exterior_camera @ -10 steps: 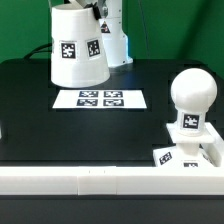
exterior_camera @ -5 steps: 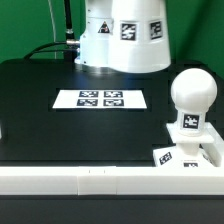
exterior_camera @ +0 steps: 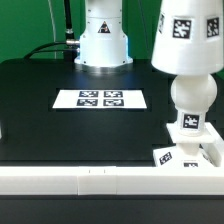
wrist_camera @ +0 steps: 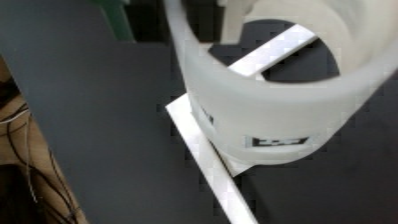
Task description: Assemble lamp
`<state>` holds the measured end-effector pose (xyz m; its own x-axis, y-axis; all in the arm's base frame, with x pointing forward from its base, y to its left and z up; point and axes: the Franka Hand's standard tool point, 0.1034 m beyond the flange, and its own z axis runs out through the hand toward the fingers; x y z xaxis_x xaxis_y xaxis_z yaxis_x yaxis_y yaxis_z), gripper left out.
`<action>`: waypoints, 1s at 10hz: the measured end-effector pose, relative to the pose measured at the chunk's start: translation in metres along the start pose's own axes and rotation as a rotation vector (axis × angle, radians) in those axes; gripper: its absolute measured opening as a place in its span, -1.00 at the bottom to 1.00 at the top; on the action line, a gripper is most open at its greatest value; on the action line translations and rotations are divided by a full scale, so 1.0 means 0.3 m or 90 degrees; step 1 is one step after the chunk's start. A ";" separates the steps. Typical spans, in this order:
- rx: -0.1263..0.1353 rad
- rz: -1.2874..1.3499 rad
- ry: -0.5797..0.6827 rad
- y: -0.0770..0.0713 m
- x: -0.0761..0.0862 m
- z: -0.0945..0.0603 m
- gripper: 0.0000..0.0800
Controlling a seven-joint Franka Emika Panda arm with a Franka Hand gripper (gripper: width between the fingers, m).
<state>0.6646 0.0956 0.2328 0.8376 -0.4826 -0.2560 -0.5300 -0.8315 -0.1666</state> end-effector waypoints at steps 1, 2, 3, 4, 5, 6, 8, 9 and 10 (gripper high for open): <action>-0.004 0.002 0.000 0.007 0.000 0.048 -0.89; -0.007 0.004 -0.002 0.020 -0.006 0.085 -0.89; -0.009 0.006 -0.003 0.028 -0.010 0.104 -0.89; -0.010 0.008 -0.002 0.036 -0.009 0.123 -0.89; -0.013 0.011 -0.004 0.046 -0.007 0.145 -0.89; -0.016 0.013 -0.007 0.058 -0.004 0.169 -0.89; -0.021 0.017 -0.010 0.072 0.005 0.210 -0.89; -0.022 0.018 -0.011 0.075 0.005 0.217 -0.89; -0.022 0.015 -0.012 0.080 0.006 0.218 -0.89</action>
Offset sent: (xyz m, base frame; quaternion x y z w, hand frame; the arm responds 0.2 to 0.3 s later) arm -0.0160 0.0018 -0.0236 -0.0083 0.0028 -0.0072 0.9999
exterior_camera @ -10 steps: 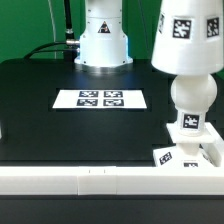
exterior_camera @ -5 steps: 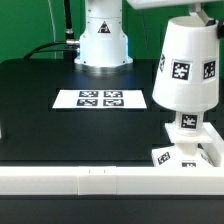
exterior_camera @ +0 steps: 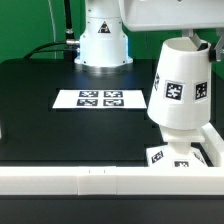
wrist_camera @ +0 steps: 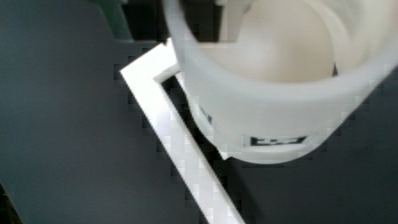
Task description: Assemble lamp
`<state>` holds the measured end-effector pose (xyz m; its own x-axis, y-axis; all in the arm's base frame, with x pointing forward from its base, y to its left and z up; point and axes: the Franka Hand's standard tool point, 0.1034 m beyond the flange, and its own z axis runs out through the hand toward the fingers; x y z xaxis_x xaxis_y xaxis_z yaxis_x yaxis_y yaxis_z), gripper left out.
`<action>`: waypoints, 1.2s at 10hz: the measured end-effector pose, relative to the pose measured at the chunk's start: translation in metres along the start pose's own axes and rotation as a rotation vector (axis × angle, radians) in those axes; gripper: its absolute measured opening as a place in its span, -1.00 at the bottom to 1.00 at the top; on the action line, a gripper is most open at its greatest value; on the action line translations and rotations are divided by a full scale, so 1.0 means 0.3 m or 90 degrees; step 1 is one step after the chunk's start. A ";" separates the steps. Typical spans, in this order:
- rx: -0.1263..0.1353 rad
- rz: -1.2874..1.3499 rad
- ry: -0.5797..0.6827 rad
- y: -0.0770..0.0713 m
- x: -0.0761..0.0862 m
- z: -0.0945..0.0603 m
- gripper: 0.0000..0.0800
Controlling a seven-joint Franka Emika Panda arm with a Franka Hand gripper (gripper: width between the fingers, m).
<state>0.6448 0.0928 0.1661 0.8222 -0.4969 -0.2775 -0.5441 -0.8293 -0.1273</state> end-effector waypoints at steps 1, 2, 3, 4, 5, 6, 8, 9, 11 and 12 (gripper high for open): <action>-0.002 0.001 -0.002 0.008 0.000 0.009 -0.89; -0.002 0.003 -0.001 0.015 -0.001 0.024 -0.89; -0.004 0.003 -0.004 0.021 -0.004 0.033 -0.89; -0.005 0.001 -0.004 0.023 -0.003 0.033 -0.89; -0.005 0.000 -0.004 0.028 -0.001 0.033 -0.44; -0.003 -0.007 -0.003 0.035 0.004 0.023 -0.44; 0.000 -0.015 0.000 0.054 0.013 0.006 0.36; 0.000 -0.028 -0.002 0.068 0.013 -0.008 0.36; -0.009 -0.035 -0.036 0.099 -0.020 -0.076 0.73; -0.016 -0.037 -0.058 0.091 -0.037 -0.106 0.73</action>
Offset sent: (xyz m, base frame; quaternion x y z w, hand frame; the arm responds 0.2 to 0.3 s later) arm -0.0083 -0.0043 -0.0040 -0.0090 -0.0053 -0.0171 0.9998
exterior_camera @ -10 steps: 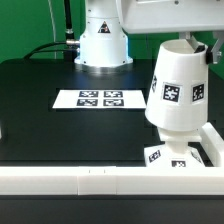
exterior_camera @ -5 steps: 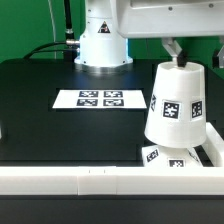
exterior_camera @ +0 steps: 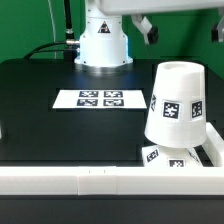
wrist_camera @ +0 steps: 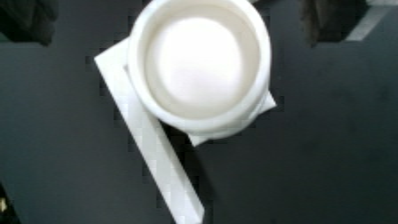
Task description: Assemble lamp
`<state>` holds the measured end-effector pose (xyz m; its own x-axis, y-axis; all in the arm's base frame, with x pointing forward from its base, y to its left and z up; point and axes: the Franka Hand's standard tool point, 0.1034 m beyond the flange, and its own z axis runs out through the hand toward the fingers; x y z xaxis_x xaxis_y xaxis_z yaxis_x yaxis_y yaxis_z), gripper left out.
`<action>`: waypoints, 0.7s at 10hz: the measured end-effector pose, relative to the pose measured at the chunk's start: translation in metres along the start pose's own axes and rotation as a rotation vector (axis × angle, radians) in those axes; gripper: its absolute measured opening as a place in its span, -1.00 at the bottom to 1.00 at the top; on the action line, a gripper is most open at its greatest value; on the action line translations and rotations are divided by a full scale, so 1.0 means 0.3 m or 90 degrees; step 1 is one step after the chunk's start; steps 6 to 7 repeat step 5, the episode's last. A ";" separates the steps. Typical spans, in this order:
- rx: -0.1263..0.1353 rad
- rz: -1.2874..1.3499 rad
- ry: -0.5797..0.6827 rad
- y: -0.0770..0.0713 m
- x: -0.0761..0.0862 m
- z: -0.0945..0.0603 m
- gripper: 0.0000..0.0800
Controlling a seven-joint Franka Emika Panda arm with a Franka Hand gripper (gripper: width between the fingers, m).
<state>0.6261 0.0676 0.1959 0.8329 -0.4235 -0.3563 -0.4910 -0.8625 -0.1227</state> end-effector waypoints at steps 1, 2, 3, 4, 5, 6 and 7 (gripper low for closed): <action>0.001 -0.002 0.000 -0.012 0.002 -0.015 0.75; 0.001 -0.001 0.002 -0.010 0.006 -0.008 0.75; 0.001 -0.001 0.002 -0.010 0.006 -0.008 0.75; 0.001 -0.001 0.002 -0.010 0.006 -0.008 0.75; 0.001 -0.001 0.002 -0.009 0.006 -0.007 0.75; 0.001 -0.001 0.002 -0.009 0.006 -0.007 0.75; 0.001 -0.001 0.002 -0.009 0.006 -0.007 0.75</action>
Offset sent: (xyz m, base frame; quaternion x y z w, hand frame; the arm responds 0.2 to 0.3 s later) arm 0.0000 0.0000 0.0000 0.0000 0.0000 0.0000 1.0000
